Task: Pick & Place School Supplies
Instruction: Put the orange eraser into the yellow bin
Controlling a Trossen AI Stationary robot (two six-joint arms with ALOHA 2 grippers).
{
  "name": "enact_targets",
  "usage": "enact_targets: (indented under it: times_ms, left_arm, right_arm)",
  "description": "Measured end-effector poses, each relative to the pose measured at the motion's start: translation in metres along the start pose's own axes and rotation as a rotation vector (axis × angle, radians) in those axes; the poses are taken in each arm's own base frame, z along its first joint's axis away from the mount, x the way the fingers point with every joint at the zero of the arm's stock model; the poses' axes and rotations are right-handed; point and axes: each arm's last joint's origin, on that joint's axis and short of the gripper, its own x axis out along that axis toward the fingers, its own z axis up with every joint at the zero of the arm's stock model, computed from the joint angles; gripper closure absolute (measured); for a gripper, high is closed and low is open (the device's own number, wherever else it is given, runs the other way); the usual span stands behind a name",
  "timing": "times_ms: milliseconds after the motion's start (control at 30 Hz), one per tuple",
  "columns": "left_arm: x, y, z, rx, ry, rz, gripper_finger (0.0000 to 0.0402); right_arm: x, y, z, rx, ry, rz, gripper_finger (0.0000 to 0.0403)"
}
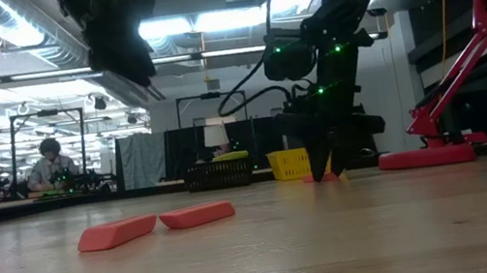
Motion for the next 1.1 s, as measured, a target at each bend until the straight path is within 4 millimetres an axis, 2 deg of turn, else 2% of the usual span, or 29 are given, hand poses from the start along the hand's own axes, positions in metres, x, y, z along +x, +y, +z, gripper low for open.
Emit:
enact_targets:
  times_ms: [233, 300, 467, 733, 833, 1000, 1100]
  left_arm:
    - [-0.002, -0.005, -0.006, -0.002, 0.024, 0.006, 0.0233]
    - [-0.002, -0.006, -0.007, -0.006, 0.03, 0.016, 0.0233]
    - [-0.005, -0.009, -0.01, -0.016, 0.02, 0.025, 0.0233]
    - [-0.009, -0.015, -0.016, -0.022, 0.026, 0.058, 0.0233]
    - [-0.01, -0.018, -0.02, -0.031, 0.035, 0.058, 0.0233]
    - [-0.015, -0.032, -0.027, -0.068, -0.038, 0.1, 0.0233]
    - [-0.01, -0.042, -0.029, -0.087, -0.082, 0.138, 0.0233]
  right_arm:
    - [-0.001, 0.0, 0.001, 0.005, -0.02, -0.006, 0.0335]
    - [-0.003, 0.0, 0.001, 0.005, -0.027, 0.001, 0.0351]
    - [-0.02, 0.002, 0.01, 0.009, -0.089, -0.016, 0.035]
    - [-0.071, 0.005, 0.055, -0.041, -0.258, -0.076, 0.0344]
    - [-0.078, -0.007, 0.075, -0.038, -0.293, -0.106, 0.0344]
    - [-0.074, -0.04, 0.1, -0.012, -0.283, -0.148, 0.0344]
    - [-0.07, -0.056, 0.11, -0.019, -0.273, -0.15, 0.0344]
